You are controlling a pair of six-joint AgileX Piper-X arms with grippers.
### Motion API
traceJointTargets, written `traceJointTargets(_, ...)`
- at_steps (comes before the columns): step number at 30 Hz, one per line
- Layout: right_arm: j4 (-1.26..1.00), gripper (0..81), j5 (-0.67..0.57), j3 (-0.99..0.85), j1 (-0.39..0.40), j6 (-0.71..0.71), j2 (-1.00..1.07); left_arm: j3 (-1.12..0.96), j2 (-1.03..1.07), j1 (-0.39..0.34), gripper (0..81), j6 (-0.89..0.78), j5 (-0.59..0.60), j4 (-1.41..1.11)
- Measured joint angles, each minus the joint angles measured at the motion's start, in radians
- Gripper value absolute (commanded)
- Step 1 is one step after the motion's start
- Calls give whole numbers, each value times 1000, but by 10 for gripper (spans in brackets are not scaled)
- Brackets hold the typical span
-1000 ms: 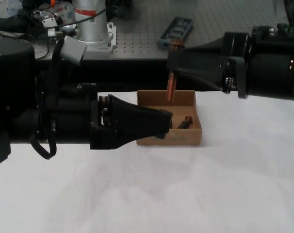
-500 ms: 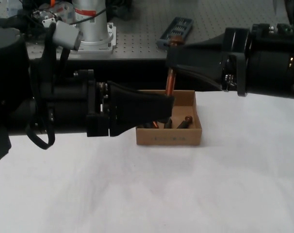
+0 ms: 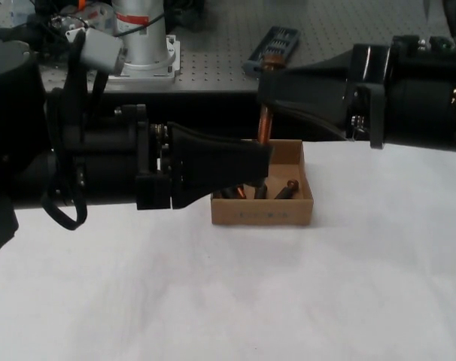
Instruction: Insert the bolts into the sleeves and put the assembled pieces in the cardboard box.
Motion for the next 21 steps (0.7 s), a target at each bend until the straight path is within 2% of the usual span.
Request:
traceJointTargets(5, 34, 16, 1, -5, 28, -84, 0, 4, 0, 0, 6, 0, 9, 2)
traceJointTargets(21, 95, 16, 88, -10, 79, -162, -35, 11, 0, 3, 6, -2, 37, 20)
